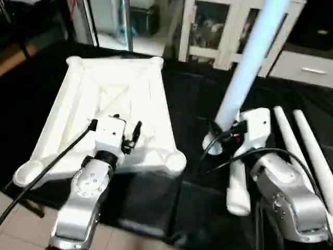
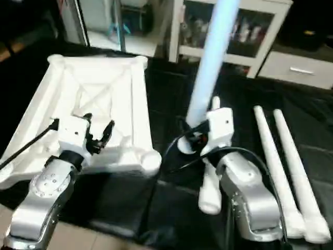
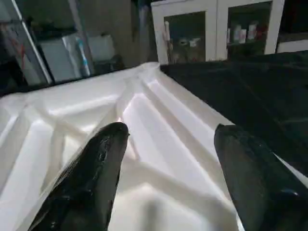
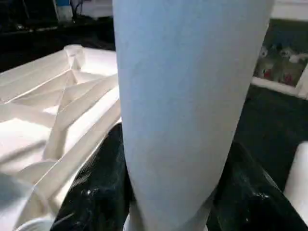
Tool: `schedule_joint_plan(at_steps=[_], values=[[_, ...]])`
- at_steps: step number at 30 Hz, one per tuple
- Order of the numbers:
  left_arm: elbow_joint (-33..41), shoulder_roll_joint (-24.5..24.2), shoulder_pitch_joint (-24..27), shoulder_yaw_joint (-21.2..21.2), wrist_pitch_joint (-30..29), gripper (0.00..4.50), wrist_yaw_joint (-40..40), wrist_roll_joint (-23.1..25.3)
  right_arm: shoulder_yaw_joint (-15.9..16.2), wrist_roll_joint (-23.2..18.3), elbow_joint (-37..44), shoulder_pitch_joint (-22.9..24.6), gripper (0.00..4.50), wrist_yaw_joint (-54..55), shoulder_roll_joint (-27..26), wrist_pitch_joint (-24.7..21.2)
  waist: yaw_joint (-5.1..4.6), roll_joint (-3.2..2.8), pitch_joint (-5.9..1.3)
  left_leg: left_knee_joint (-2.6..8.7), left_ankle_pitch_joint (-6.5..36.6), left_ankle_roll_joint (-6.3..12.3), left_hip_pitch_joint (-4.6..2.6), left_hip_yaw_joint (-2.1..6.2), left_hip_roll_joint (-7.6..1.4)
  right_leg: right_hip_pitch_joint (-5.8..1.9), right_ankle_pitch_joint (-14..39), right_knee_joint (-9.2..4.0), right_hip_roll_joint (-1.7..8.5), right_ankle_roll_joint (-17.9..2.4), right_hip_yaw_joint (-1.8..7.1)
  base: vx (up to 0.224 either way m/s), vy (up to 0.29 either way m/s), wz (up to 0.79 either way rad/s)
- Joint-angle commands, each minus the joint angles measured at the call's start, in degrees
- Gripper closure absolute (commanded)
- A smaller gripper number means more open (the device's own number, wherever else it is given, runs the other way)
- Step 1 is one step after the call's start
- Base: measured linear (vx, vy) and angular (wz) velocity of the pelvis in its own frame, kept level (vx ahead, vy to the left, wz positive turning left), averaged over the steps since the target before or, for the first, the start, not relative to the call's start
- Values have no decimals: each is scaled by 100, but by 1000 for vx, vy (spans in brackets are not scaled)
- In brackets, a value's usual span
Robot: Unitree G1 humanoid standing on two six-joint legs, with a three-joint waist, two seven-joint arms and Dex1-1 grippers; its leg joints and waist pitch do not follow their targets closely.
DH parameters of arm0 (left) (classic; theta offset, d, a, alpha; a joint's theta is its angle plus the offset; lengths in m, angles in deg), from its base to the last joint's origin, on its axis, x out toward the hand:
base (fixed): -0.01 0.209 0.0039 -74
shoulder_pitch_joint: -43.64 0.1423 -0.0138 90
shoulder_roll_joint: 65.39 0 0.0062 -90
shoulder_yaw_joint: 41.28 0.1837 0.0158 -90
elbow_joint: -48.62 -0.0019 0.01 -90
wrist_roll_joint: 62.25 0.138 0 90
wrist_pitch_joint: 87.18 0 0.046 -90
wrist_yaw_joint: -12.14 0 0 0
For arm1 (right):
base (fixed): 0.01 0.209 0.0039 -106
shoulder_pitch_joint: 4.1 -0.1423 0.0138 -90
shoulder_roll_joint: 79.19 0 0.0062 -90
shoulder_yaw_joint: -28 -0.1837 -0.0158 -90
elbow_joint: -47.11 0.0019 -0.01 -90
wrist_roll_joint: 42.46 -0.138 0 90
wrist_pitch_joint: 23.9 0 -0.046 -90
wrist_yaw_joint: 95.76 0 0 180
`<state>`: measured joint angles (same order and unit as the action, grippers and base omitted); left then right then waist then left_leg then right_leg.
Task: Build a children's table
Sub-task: Pick table leg
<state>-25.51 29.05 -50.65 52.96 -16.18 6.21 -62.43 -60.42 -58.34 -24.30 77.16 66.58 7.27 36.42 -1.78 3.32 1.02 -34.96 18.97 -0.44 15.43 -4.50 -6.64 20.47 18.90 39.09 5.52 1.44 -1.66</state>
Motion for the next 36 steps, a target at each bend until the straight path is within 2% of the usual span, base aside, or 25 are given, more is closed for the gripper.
schedule_joint_plan(at_steps=[1, 2, 3, 4, 5, 6, 7, 8, 9, 10, 11, 12, 13, 14, 15, 16, 18, 21, 22, 24, 26, 29, 31, 34, 36], values=[[131, 66, 4, 130, 32, 120, -69, 1, -105, -63, 66, 47, 264, -56, 79, 12, 18, 45, -295, -118, -2343, 2242, 86, 34, 133, -452, -1047, -479, 149, -145, 330, 104, -34, 2], [144, 77, 25, 116, 57, 120, -85, -32, -103, -70, 69, 50, 264, -65, 79, 1, 387, 109, -291, -892, -560, 1179, 1162, -18, 106, -1374, -3215, -595, 867, -1064, 1174, 104, -34, 2], [167, 71, 54, 109, 4, 120, -114, -64, -107, -75, 69, 57, 264, -73, 82, 1, 476, 94, -241, -819, -704, 717, 1191, 34, 3, -1264, -4720, -472, 796, -1251, 1088, 126, 61, 29], [177, 49, 80, 116, -3, 120, -157, -81, -127, -88, 64, 59, 264, -70, 79, -2, 493, 82, -252, -471, -1301, 161, 1160, 27, -79, -1165, -6816, -192, 379, -1416, 733, -79, 78, 11], [180, 29, 92, 125, -9, 120, -183, -82, -141, -97, 61, 59, 264, -66, 77, -3, 518, -36, -249, -156, -1996, 147, 1098, -19, -84, -1067, -7110, -79, 55, -1216, 452, -79, 78, 11], [192, 4, 120, 143, 7, 120, -257, -111, -166, -118, 53, 54, 264, -76, 73, -1, 455, -422, -317, -9, -3475, 425, 672, 112, -302, -640, -5922, 90, -228, -605, 17, -207, 57, -20], [214, -4, 140, 148, -5, 120, -319, -153, -184, -129, 47, 47, 264, -81, 71, -3, 267, -626, -336, -22, -5212, 1657, 230, 746, -1027, -2, -2808, 296, -46, -88, 27, -70, 4, -23], [228, -7, 156, 145, -26, 120, -378, -207, -193, -130, 39, 42, 264, -84, 72, -1, 347, -494, -341, -113, -6583, 1792, 46, 865, -1186, 213, -1591, 46, 229, 50, 290, -70, 4, -23], [228, -7, 156, 145, -26, 120, -378, -207, -193, -130, 39, 42, 264, -84, 72, -1, 433, -532, -315, -64, -6613, 1520, 167, 718, -972, 128, -1550, -50, 161, 73, 238, 0, 0, 0], [242, -21, 170, 150, -105, 120, -441, -255, -192, -126, 36, 39, 264, -97, 86, 14, 480, -509, -297, 37, -6173, 1195, 326, 503, -739, 16, -1648, -178, 35, 51, 158, -54, 59, 0], [255, -47, 191, 155, -200, 120, -568, -360, -197, -149, 48, 44, 264, -134, 111, 12, 517, -432, -229, 129, -4297, 685, 535, 194, -430, -94, -1554, -462, 20, -217, 95, -54, 59, 0], [287, -74, 213, 172, -268, 120, -710, -467, -202, -166, 61, 52, 264, -161, 133, 7, 530, -289, -156, 214, -1686, 164, 645, 2, -317, -202, -954, -644, 196, -519, 164, -84, 23, -4], [314, -112, 224, 195, -297, 120, -822, -528, -199, -181, 68, 55, 264, -191, 151, -1, 573, -276, -178, 331, -430, -112, 622, -50, -382, -311, -591, -680, 293, -695, 208, -105, -7, 2], [332, -140, 230, 213, -310, 92, -895, -561, -196, -191, 73, 57, 264, -211, 163, -8, 544, -292, -139, 438, 336, -265, 552, -121, -449, -229, -46, -740, 251, -782, 201, -105, -7, 2], [353, -193, 236, 236, -360, 85, -1008, -640, -191, -206, 73, 57, 264, -251, 179, -12, 507, -304, -117, 506, 610, -358, 578, -139, -461, -241, 290, -759, 227, -773, 192, -113, -17, -1], [380, -305, 228, 302, -402, 85, -1171, -687, -198, -217, 61, 45, 264, -282, 203, -27, 484, -332, -77, 575, 1204, -563, 554, -162, -490, -164, 1051, -813, 204, -699, 196, -109, -7, -9], [416, -477, 198, 382, -485, 79, -1451, -782, -232, -234, 14, -8, 264, -338, 226, -55, 436, -319, -33, 599, 1963, -830, 511, -146, -494, -62, 1938, -897, 214, -523, 211, -109, -3, -9], [410, -644, 120, 406, -632, 44, -1767, -875, -278, -303, -97, -124, 264, -395, 290, -63, 378, -357, -34, 620, 2371, -988, 489, -97, -484, -16, 2274, -934, 222, -373, 202, -81, 12, -13], [389, -690, 91, 407, -682, 42, -1850, -908, -295, -315, -144, -163, 264, -419, 312, -57, 355, -337, -33, 629, 2389, -980, 490, -97, -489, -9, 2169, -937, 212, -376, 203, -54, 20, -8], [313, -1004, 9, 462, -814, 19, -2381, -1104, -319, -351, -308, -305, 264, -587, 442, -18, 349, -387, -42, 641, 2319, -975, 493, -95, -485, -6, 1884, -909, 198, -438, 199, -27, 10, -4], [303, -1156, 11, 505, -864, 7, -2640, -1215, -326, -375, -346, -343, 264, -680, 504, -14, 319, -363, -48, 664, 2201, -937, 552, -110, -476, -33, 1611, -875, 176, -490, 189, 0, 0, 0], [250, -1305, -17, 556, -850, 49, -2860, -1270, -330, -406, -384, -383, 264, -801, 567, -22, 343, -362, -88, 649, 1771, -803, 570, -161, -486, -30, 1109, -833, 176, -563, 200, 0, 0, 0], [170, -1449, -76, 590, -837, 60, -3121, -1327, -329, -466, -426, -431, 264, -971, 656, -45, 358, -327, -90, 632, 1662, -659, 548, -233, -493, 11, 1252, -850, 180, -584, 200, 0, 0, 0], [-54, -1710, -319, 629, -876, 97, -3647, -1438, -326, -578, -559, -525, 264, -1253, 815, -65, 378, -337, -100, 603, 1591, -636, 516, -283, -496, 71, 1359, -865, 194, -626, 227, 0, 0, 0], [-213, -1845, -489, 670, -881, 113, -3872, -1450, -310, -564, -651, -559, 264, -1351, 872, -31, 381, -335, -125, 607, 1285, -626, 556, -295, -504, 36, 940, -817, 176, -670, 215, 0, 0, 0]])
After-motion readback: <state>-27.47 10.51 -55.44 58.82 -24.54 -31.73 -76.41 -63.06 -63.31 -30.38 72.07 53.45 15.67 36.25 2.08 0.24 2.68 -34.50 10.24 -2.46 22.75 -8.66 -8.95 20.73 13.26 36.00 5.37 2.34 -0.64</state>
